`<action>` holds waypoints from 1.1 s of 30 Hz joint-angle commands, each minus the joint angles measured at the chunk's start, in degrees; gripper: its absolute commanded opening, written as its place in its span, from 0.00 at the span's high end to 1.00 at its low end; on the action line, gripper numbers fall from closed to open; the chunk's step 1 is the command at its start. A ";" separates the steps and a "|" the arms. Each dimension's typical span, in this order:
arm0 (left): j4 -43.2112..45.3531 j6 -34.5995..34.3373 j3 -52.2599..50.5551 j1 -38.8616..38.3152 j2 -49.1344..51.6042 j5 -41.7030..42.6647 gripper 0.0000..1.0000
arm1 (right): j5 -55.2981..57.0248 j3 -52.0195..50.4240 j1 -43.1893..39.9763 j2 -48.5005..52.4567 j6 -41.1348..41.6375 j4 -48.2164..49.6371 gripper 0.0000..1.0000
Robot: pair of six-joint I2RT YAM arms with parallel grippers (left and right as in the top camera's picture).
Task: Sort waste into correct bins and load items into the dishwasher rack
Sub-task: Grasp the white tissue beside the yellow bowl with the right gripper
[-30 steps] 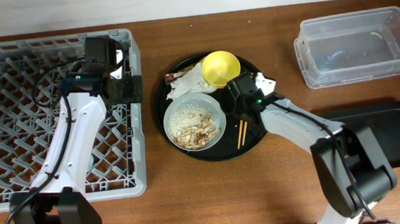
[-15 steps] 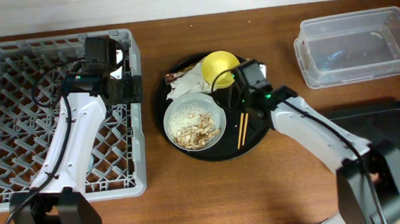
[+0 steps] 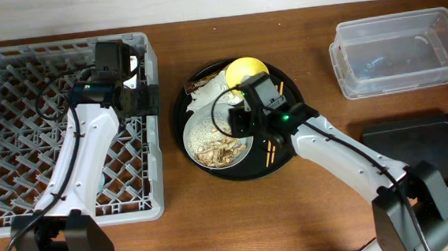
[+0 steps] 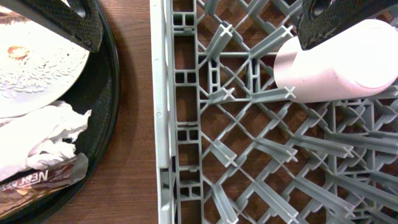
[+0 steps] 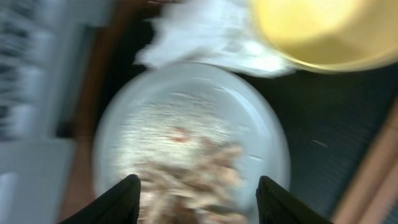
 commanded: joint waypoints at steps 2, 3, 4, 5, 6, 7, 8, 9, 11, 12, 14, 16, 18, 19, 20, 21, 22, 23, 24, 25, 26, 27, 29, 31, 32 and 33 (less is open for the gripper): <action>-0.11 -0.57 -0.13 0.22 -0.81 0.22 0.01 | -4.50 0.61 5.29 0.44 -3.56 3.91 0.37; -0.11 -0.57 -0.13 0.22 -0.81 0.22 0.01 | 1.27 0.61 7.72 0.44 -2.82 4.50 0.37; -0.11 -0.57 -0.13 0.22 -0.81 0.22 0.01 | 5.51 0.61 9.22 0.44 -1.70 4.72 0.36; -0.09 -0.57 -0.13 0.22 -0.81 0.22 0.01 | 8.81 0.59 10.62 0.44 -0.85 4.90 0.36; -0.09 -0.57 -0.13 0.22 -0.81 0.22 0.01 | 10.43 0.59 11.89 0.74 -0.39 5.44 0.36; -0.11 -0.57 -0.13 0.22 -0.81 0.22 0.01 | 10.56 0.59 12.94 1.36 -0.55 6.56 0.36; -0.09 -0.59 -0.13 0.22 -0.81 0.22 0.01 | 10.56 0.59 13.55 2.05 -0.55 7.50 0.36; -0.09 -0.57 -0.13 0.22 -0.81 0.22 0.01 | 10.58 0.59 13.94 2.78 -0.52 8.28 0.36; -0.11 -0.57 -0.13 0.22 -0.81 0.22 0.01 | 13.05 0.59 13.88 3.93 -0.33 8.35 0.35; -0.09 -0.59 -0.13 0.22 -0.81 0.22 0.01 | 15.41 0.59 13.64 3.93 -0.07 7.69 0.34; -0.09 -0.59 -0.13 0.22 -0.81 0.22 0.01 | 19.58 0.63 12.57 3.87 3.69 6.05 0.34; -0.11 -0.59 -0.13 0.22 -0.81 0.22 0.01 | 18.40 0.63 10.75 3.87 4.22 6.05 0.34; -0.09 -0.57 -0.13 0.22 -0.81 0.22 0.01 | 14.80 0.63 8.28 3.87 4.17 6.99 0.34; -0.11 -0.57 -0.13 0.22 -0.81 0.22 0.01 | 13.09 0.63 7.52 3.87 4.20 7.74 0.34; -0.09 -0.57 -0.13 0.22 -0.81 0.22 0.01 | 10.67 0.63 6.62 3.87 4.17 9.09 0.34; -0.11 -0.57 -0.13 0.22 -0.81 0.22 0.00 | 7.65 0.63 5.62 3.87 4.20 11.15 0.34; -0.09 -0.57 -0.13 0.22 -0.81 0.22 0.01 | 4.07 0.63 4.44 3.87 4.22 14.08 0.34; -0.09 -0.57 -0.13 0.22 -0.81 0.22 0.00 | 1.81 0.63 3.50 3.87 4.44 17.27 0.34; -0.09 -0.59 -0.13 0.22 -0.81 0.22 0.01 | 2.27 0.63 3.30 4.00 5.77 19.26 0.35; -0.09 -0.59 -0.13 0.22 -0.81 0.22 0.01 | 2.86 0.63 3.28 4.22 6.12 21.27 0.36; -0.11 -0.59 -0.13 0.22 -0.81 0.22 0.01 | 3.23 0.63 3.37 4.44 6.14 22.95 0.36; -0.09 -0.57 -0.13 0.22 -0.81 0.22 0.01 | 3.85 0.66 3.45 5.03 6.14 25.18 0.36; -0.09 -0.57 -0.13 0.22 -0.81 0.22 0.01 | 5.77 1.07 3.39 5.95 6.36 26.67 0.39; -0.09 -0.57 -0.13 0.22 -0.81 0.22 0.01 | 7.28 2.95 3.37 7.96 7.21 26.53 0.40; -0.11 -0.59 -0.13 0.22 -0.81 0.22 0.01 | 7.08 5.09 3.37 9.70 7.21 24.85 0.39; -0.09 -0.59 -0.13 0.22 -0.81 0.22 0.01 | 7.08 8.33 3.37 11.37 7.23 20.59 0.38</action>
